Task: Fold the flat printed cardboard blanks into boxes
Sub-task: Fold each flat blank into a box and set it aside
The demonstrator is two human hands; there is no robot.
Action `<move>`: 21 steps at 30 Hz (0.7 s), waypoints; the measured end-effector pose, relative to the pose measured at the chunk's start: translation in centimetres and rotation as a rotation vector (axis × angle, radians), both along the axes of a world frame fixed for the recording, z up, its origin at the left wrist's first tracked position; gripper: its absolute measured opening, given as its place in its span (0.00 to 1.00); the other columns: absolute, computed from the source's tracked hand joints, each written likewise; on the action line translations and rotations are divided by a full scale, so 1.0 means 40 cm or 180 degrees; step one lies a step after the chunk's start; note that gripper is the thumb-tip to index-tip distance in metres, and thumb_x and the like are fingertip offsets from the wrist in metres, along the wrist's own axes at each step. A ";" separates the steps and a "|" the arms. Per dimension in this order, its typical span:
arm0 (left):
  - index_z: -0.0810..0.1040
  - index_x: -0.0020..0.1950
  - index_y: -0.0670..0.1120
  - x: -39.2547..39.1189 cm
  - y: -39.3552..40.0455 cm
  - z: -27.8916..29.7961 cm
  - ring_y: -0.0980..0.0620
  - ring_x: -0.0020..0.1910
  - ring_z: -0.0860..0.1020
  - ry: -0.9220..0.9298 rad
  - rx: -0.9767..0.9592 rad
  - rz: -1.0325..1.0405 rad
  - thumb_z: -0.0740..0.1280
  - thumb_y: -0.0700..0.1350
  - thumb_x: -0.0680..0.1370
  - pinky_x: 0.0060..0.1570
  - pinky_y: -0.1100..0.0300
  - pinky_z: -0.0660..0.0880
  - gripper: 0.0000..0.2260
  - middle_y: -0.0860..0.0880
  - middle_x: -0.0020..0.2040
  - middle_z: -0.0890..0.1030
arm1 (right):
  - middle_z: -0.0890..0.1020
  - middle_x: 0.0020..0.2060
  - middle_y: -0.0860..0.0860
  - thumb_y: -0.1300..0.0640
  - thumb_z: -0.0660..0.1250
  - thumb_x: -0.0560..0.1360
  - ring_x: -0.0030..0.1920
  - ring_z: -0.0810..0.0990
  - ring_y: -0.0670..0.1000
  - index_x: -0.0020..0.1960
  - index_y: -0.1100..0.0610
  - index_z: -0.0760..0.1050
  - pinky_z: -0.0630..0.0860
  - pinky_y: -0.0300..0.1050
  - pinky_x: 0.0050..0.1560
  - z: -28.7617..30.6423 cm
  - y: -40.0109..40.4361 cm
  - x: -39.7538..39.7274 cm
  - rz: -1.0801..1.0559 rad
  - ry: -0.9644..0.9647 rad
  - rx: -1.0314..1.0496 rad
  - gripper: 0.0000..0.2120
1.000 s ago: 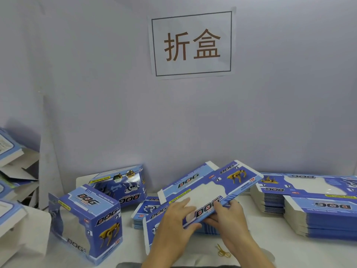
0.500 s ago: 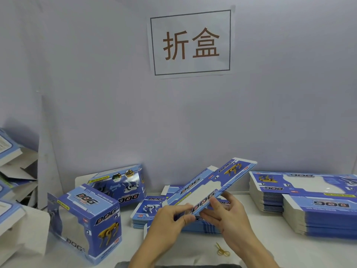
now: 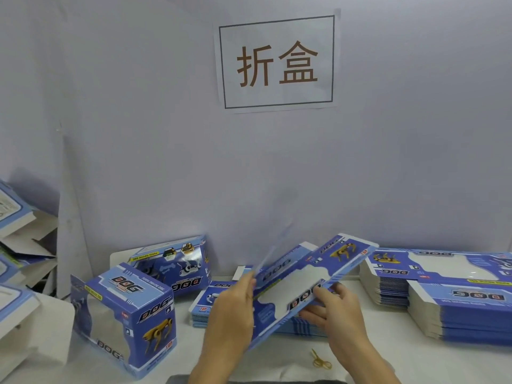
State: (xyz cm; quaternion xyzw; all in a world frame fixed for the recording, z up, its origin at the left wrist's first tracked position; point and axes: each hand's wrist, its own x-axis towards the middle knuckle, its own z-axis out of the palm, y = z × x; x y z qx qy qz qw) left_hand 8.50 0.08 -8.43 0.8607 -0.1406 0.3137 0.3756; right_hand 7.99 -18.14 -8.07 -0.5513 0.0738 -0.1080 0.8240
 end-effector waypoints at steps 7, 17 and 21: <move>0.74 0.45 0.38 -0.036 0.052 0.088 0.63 0.28 0.69 -0.1371 -0.1242 0.1260 0.56 0.41 0.85 0.21 0.72 0.61 0.13 0.52 0.34 0.73 | 0.81 0.52 0.64 0.69 0.60 0.80 0.48 0.84 0.61 0.54 0.66 0.72 0.80 0.46 0.36 -0.019 -0.009 0.022 -0.0507 0.0251 0.0328 0.05; 0.72 0.49 0.43 -0.040 0.044 0.125 0.60 0.43 0.76 -0.1000 -0.2136 0.0884 0.55 0.46 0.84 0.34 0.59 0.75 0.10 0.54 0.43 0.76 | 0.83 0.29 0.59 0.51 0.63 0.82 0.25 0.80 0.51 0.44 0.69 0.80 0.75 0.39 0.25 -0.014 0.019 -0.001 0.0508 0.1195 -0.0997 0.21; 0.75 0.47 0.48 -0.026 0.041 0.121 0.63 0.46 0.79 -0.0509 -0.2466 0.0609 0.56 0.47 0.85 0.32 0.73 0.73 0.11 0.55 0.47 0.79 | 0.78 0.24 0.54 0.48 0.58 0.84 0.21 0.72 0.48 0.42 0.65 0.83 0.66 0.36 0.24 0.001 0.017 -0.010 0.0667 0.1256 -0.1259 0.25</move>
